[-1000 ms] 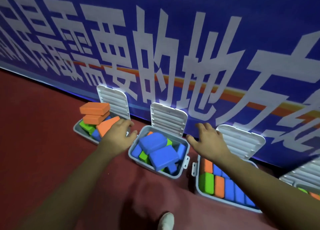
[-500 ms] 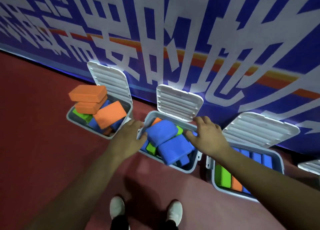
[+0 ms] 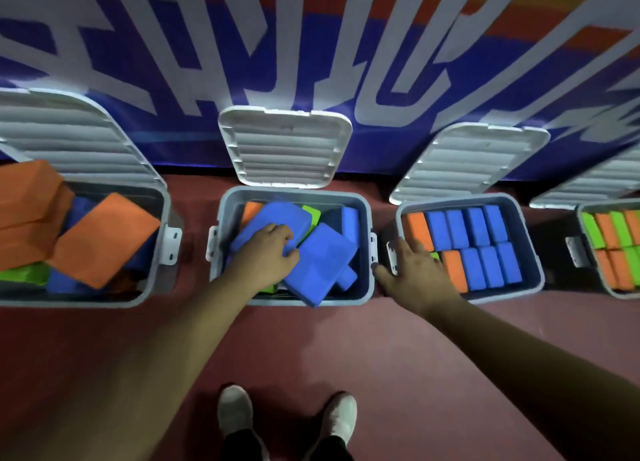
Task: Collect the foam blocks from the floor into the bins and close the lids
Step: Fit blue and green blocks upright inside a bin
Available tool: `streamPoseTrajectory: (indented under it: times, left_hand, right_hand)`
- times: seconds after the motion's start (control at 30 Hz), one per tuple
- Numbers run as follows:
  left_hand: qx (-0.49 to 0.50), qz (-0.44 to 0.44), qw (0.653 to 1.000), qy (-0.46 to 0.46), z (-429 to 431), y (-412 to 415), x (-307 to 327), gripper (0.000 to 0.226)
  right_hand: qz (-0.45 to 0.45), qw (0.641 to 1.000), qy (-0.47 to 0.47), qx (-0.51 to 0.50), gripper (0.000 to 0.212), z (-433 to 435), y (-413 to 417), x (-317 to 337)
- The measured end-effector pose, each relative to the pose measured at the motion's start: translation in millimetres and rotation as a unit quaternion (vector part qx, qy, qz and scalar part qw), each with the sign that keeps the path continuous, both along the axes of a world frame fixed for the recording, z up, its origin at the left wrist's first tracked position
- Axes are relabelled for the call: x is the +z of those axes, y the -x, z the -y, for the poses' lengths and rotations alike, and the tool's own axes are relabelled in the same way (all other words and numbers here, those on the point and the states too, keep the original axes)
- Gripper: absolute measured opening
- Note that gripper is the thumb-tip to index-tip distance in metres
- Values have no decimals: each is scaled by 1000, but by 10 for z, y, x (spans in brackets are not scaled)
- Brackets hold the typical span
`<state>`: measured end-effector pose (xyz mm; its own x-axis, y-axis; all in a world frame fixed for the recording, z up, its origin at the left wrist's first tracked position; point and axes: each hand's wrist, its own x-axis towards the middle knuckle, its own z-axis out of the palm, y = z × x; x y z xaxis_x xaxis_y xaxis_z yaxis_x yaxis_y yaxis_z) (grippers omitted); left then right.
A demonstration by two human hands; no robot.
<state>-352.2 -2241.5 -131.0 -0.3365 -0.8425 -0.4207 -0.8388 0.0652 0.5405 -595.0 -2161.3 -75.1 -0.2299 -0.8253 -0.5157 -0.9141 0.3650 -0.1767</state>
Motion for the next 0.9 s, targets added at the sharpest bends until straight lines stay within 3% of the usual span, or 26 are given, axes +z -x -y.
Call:
streamPoseTrajectory:
  times: [0.1,0.23,0.43,0.57,0.7,0.9]
  left_hand:
    - [-23,0,1000,-10,64,161,-583,58]
    - [-37,12,999,-7,200,339,-1317,36]
    - [-97,44,994,2,458,614,-2213,44]
    - [-100,87,991,-8,622,737,-2715,62]
    - [-140,169,969,112,606,820,-3236,69]
    - [-129,97,967,197,609,700,-3605,54]
  right_hand:
    - [18,1000,-23,-9,56,0,-76,-618]
    - [41,998,-36,15,65,132,-98,-1451]
    - [27,998,-39,35,80,400,38,-2472]
    - [66,993,-75,-58,105,501,74,-3093]
    - [135,978,-77,-143,123,486,-61,-3703]
    - [207,957,-12,-201,122,515,-65,-3968]
